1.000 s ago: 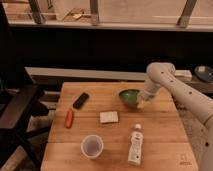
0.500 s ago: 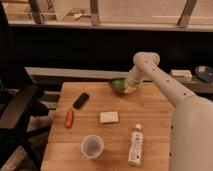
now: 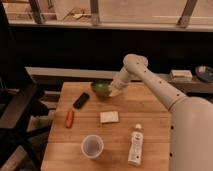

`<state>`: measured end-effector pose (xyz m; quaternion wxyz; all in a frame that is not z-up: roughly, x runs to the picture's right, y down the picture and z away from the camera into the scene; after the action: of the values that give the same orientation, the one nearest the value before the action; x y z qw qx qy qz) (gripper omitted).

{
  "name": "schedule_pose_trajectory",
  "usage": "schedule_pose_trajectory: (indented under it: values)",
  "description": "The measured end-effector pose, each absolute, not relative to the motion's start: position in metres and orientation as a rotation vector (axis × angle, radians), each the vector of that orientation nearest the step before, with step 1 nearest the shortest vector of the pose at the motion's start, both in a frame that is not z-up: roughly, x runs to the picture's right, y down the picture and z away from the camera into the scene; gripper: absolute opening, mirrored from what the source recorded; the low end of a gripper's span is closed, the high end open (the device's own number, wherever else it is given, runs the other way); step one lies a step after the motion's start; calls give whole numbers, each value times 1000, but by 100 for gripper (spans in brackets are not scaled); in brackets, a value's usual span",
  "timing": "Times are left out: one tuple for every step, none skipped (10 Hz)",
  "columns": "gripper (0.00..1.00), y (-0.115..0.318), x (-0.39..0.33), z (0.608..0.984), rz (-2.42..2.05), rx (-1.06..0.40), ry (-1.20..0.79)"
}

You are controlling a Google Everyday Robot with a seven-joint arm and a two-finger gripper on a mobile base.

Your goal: Drag the ceramic bowl in a circle

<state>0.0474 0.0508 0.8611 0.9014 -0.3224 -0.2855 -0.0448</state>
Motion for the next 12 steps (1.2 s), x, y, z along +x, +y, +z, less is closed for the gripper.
schedule_pose_trajectory:
  values:
    - [0,68,51,852,-83,-701,-607]
    - [0,88,61,840,-61,-743,-617]
    - [0,106,79,830,-43,-785,-602]
    - [0,116,98,827,-25,-809,-574]
    - [0,122,127,826,9,-824,-524]
    - [0,119,166,829,54,-819,-449]
    - [0,112,187,834,73,-808,-400]
    - [0,96,215,845,94,-784,-325]
    - [0,81,226,856,98,-763,-284]
    - [0,66,229,870,97,-744,-254]
    - [0,52,225,884,90,-729,-240]
    - [0,41,205,901,68,-722,-251]
